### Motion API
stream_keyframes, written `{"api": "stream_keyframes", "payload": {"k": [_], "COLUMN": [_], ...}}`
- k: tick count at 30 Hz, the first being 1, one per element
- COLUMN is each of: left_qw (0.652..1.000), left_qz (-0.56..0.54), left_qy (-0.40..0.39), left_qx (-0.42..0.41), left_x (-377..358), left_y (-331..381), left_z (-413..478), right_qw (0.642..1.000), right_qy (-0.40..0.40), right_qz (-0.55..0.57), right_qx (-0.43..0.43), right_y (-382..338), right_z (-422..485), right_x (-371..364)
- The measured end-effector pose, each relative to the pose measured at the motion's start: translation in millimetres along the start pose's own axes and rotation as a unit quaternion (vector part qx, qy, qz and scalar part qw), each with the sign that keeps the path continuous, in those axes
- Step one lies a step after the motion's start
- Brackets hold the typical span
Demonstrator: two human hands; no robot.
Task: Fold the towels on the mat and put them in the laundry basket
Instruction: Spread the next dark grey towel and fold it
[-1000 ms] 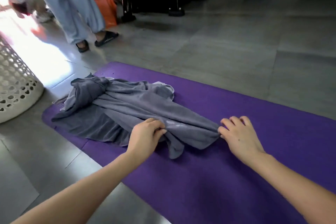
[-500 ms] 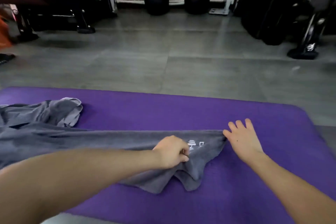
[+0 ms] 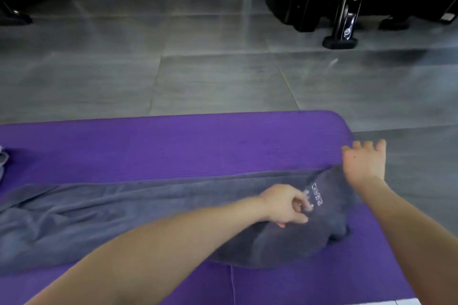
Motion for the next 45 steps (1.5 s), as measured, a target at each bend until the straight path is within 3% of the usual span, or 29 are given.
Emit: {"api": "stream_keyframes", "payload": {"k": [5,9,11,14,19,26,31,37,42,45], "left_qw": [0.981,0.94,0.917,0.879,0.83,0.811,0.79,0.799,0.802,0.816], "left_qz": [0.176,0.284,0.321,0.355,0.311,0.306,0.451,0.474,0.47,0.424], "left_qy": [0.024,0.044,0.063,0.113,0.257,0.303,0.183,0.108,0.124,0.207], "left_qx": [0.08,0.186,0.231,0.297,0.386,0.396,0.374,0.355,0.347,0.333], "left_x": [68,166,213,274,329,347,333,316,325,348], "left_y": [-94,-168,-197,-234,-275,-359,-400,-433,-436,-422], "left_z": [-52,-122,-166,-241,-359,-375,-327,-290,-282,-286], "right_qw": [0.988,0.947,0.931,0.908,0.919,0.92,0.913,0.912,0.913,0.917], "right_qy": [-0.003,0.017,0.018,0.061,-0.009,-0.046,-0.109,-0.117,-0.029,0.04], "right_qz": [0.119,0.232,0.234,0.241,0.22,0.234,0.277,0.228,0.187,0.194], "right_qx": [0.104,0.22,0.281,0.336,0.328,0.312,0.28,0.321,0.362,0.347], "right_y": [-109,-225,-272,-315,-361,-363,-358,-369,-370,-360], "right_z": [4,-19,-32,-43,-48,-28,-22,-19,-25,-19], "right_x": [12,48,63,88,85,78,71,83,90,96]}}
Point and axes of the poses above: each hand's wrist, its own z-axis towards the middle knuckle, its own x-axis out of the back of the hand, y = z × x, the point moved 9 cm from there along z, towards the middle knuckle, and after that the axes turned 2 degrees about -z, right-handed, at the moved point
